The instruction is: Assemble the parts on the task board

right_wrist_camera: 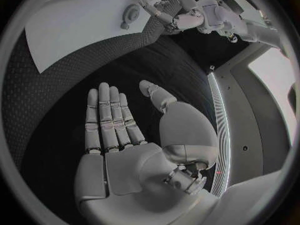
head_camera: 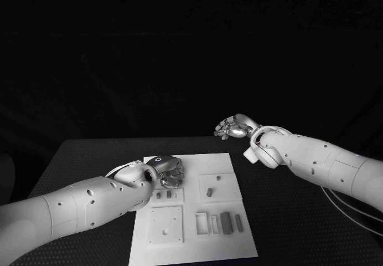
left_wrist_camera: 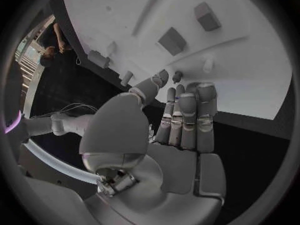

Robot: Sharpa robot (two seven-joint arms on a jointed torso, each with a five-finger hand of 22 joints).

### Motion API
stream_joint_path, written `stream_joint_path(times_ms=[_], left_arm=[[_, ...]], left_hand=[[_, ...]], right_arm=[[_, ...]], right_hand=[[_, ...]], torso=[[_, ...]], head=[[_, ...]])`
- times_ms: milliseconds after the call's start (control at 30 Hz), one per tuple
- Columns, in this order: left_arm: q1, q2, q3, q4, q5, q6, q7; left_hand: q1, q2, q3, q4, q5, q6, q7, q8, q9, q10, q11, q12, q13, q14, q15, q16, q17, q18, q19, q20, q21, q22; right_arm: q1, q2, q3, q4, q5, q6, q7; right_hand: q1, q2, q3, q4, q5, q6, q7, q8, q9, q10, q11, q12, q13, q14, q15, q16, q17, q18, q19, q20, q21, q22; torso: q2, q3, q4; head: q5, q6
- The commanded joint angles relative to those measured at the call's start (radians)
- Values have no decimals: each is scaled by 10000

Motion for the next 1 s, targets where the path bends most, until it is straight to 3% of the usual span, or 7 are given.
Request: stream_joint_path(times_ms=[33, 533, 1000], left_arm=[[-16, 47, 6, -20, -302, 17, 202], [-91, 204, 9, -289, -342, -15, 248], [-272, 380, 15, -557, -344, 40, 290]], left_hand=[[-68, 22, -55, 1, -21, 33, 0, -47, -11, -76, 5, -35, -14, 79, -7, 51, -16, 1294, 95, -8, 60, 232], [-18, 233, 43, 60, -8, 86, 32, -46, -79, -15, 29, -191, -191, 299, 15, 153, -41, 1428, 271, 24, 211, 222], [10, 433, 137, 80, 19, 197, 71, -9, -119, 252, 9, -180, -251, 422, -4, 193, -72, 1484, 358, 17, 297, 214]], right_arm=[[-3, 2, 3, 21, 8, 116, 68], [-3, 18, 3, 55, 8, 129, 76], [-3, 23, 3, 65, 9, 137, 83]], right_hand=[[-12, -4, 7, 44, 47, -56, 91, 31, -16, -37, 52, 61, -18, -38, 42, -69, 10, 46, -87, 5, -51, -4], [-18, 4, 4, 55, 46, -54, 91, 34, -18, -37, 53, 68, -29, -34, 45, -79, 14, 46, -89, 9, -57, 0], [-21, 8, 2, 62, 46, -53, 90, 38, -20, -37, 53, 75, -40, -29, 47, -86, 18, 49, -89, 11, -61, 5]], torso=[[-4, 0, 5], [-11, -2, 13], [-9, -4, 12]], head=[[-22, -9], [-60, -1], [-100, -17]])
